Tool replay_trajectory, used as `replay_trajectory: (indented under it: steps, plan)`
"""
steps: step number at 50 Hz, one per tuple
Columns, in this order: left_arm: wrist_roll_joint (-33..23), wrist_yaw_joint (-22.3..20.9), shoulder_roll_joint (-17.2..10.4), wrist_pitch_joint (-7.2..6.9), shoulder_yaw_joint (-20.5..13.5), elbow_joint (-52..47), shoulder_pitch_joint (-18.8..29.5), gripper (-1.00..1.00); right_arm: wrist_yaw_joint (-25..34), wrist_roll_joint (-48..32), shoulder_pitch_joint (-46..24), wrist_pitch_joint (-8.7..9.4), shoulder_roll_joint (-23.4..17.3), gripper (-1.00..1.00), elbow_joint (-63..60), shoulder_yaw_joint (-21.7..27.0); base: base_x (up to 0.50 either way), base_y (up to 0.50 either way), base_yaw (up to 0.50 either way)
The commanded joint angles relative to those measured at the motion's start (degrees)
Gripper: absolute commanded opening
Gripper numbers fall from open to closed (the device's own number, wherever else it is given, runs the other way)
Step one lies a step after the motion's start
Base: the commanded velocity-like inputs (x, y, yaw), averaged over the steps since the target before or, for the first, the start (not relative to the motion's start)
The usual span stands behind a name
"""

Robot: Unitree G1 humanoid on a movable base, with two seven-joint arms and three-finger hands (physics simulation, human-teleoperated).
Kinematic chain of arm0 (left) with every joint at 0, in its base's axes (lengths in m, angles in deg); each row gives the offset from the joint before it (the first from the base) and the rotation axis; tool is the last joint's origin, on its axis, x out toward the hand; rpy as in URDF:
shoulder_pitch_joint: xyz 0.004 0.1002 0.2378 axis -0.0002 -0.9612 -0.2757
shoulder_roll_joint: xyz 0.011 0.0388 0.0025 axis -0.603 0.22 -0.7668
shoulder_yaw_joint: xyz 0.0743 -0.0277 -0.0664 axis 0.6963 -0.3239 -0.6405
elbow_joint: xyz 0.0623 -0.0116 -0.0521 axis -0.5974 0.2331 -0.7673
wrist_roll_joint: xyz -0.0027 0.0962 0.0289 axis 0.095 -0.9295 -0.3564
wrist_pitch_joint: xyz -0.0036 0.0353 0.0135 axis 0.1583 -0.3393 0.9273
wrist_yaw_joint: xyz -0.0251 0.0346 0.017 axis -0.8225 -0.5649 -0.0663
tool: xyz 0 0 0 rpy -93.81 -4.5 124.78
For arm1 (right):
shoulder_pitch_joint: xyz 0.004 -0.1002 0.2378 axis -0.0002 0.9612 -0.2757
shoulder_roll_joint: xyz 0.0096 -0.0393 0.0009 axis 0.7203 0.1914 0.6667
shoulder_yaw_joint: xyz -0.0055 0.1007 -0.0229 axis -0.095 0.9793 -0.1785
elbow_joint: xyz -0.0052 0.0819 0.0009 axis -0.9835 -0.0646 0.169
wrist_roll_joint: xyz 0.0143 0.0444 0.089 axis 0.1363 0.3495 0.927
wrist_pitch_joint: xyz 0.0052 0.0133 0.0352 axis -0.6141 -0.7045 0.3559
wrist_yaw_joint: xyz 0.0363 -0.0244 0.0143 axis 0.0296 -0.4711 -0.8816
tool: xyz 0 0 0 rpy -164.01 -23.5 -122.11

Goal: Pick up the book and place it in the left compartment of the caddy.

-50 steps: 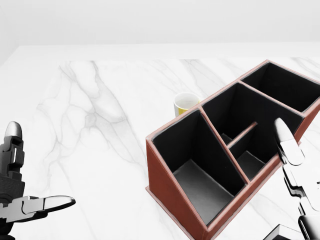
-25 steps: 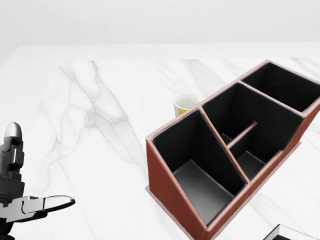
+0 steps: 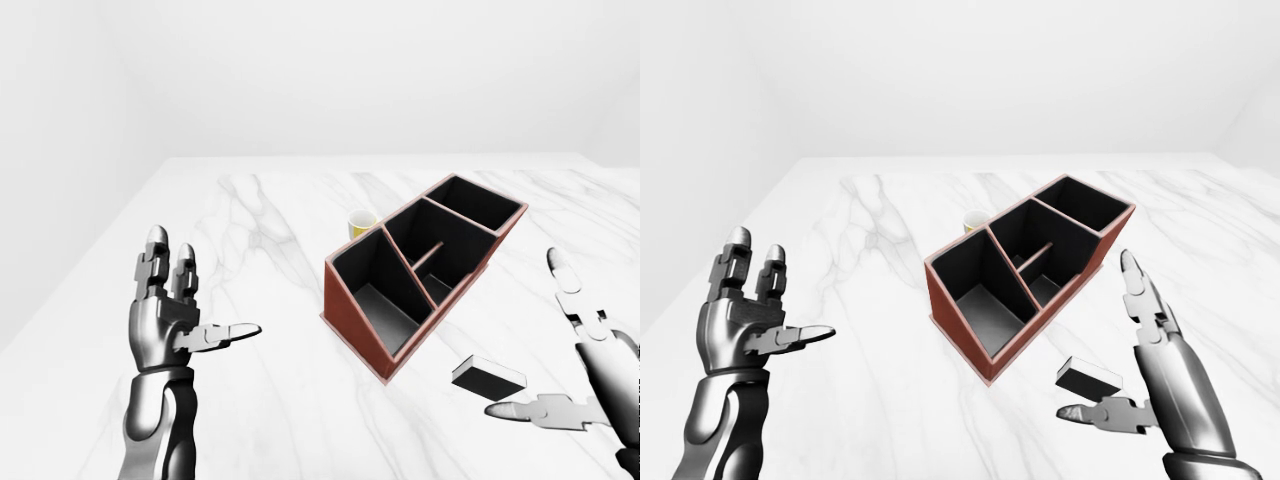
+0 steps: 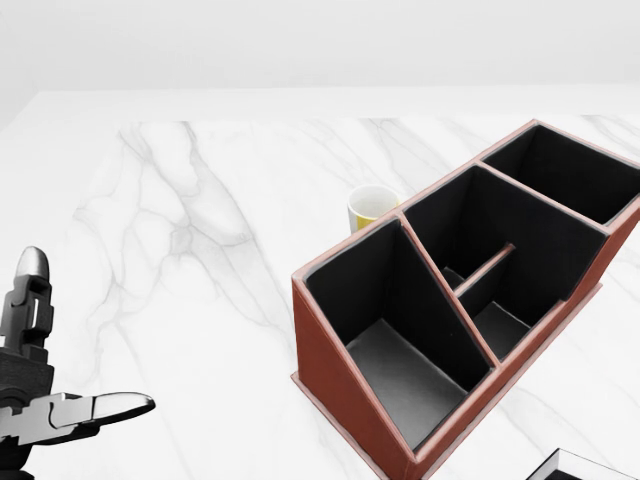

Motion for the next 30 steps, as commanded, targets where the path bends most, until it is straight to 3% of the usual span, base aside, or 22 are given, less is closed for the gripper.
replay_trajectory:
  steps: [1,14,25,30]
  plan:
    - [-0.12,0.03,0.02,0.0,0.15,0.19,0.01,1.0,0.0,-2.08,-0.19,0.0,-1.46,1.0,2.3,0.37,0.0,0.0,0.0]
    - [-0.29,0.19,0.05,0.0,0.57,0.0,-0.18,1.0,0.0,-1.63,1.72,0.0,-0.09,1.0,6.47,2.01,0.0,0.0,0.0]
    - [-0.22,0.26,0.04,0.0,0.42,0.17,0.04,1.0,0.0,-1.77,0.68,0.0,-2.35,1.0,13.31,1.83,0.0,0.0,0.0]
    - [-0.4,0.23,0.09,0.0,0.64,0.25,-0.14,1.0,0.0,-4.22,-0.84,0.0,-4.21,1.0,14.74,-0.56,0.0,0.0,0.0]
